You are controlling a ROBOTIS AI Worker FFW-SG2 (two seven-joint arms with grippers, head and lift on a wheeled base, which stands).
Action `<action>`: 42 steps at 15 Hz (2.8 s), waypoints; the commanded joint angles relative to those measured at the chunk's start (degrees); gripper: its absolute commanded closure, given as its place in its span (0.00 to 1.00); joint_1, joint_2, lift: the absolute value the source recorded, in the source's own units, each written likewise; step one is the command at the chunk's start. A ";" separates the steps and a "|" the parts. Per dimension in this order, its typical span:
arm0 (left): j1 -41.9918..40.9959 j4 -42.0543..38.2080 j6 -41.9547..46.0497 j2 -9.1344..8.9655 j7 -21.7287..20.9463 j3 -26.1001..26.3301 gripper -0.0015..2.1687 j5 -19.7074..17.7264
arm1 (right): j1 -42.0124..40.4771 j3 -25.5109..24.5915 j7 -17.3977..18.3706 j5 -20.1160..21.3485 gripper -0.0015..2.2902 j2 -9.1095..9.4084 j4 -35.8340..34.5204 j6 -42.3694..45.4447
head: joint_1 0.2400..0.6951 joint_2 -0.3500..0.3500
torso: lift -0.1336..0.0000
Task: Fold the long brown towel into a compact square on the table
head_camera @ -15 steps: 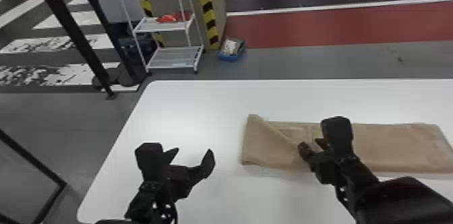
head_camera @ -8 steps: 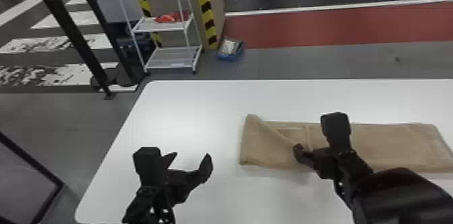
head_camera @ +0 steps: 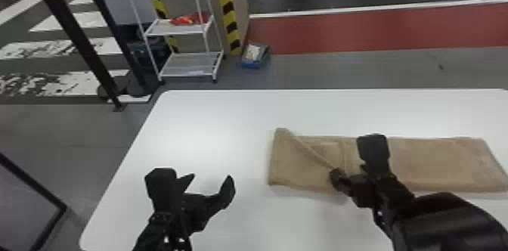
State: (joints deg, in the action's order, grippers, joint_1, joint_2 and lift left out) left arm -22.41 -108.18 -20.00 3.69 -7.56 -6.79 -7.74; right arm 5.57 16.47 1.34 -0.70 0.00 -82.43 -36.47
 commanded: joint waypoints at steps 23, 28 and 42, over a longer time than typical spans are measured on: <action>-3.69 -3.00 1.76 0.00 0.17 -0.33 0.02 -0.08 | 1.46 3.57 1.48 1.05 0.23 0.05 -0.80 -3.22 | 1.00 0.83 | 0.58; -3.78 -3.00 1.76 0.00 0.17 -0.42 0.02 -0.08 | 1.54 3.66 1.30 1.32 0.35 0.05 -0.80 -2.34 | 1.00 0.83 | 0.58; -4.22 -3.09 1.76 0.09 0.00 -1.30 0.02 -0.08 | 3.21 7.00 1.74 3.43 0.41 0.05 0.96 -1.46 | 1.00 0.86 | 0.58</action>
State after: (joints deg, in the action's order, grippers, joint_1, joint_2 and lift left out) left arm -26.57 -111.20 -18.24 3.78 -7.56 -7.90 -7.82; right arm 8.92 23.32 3.07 2.68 0.00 -81.31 -38.46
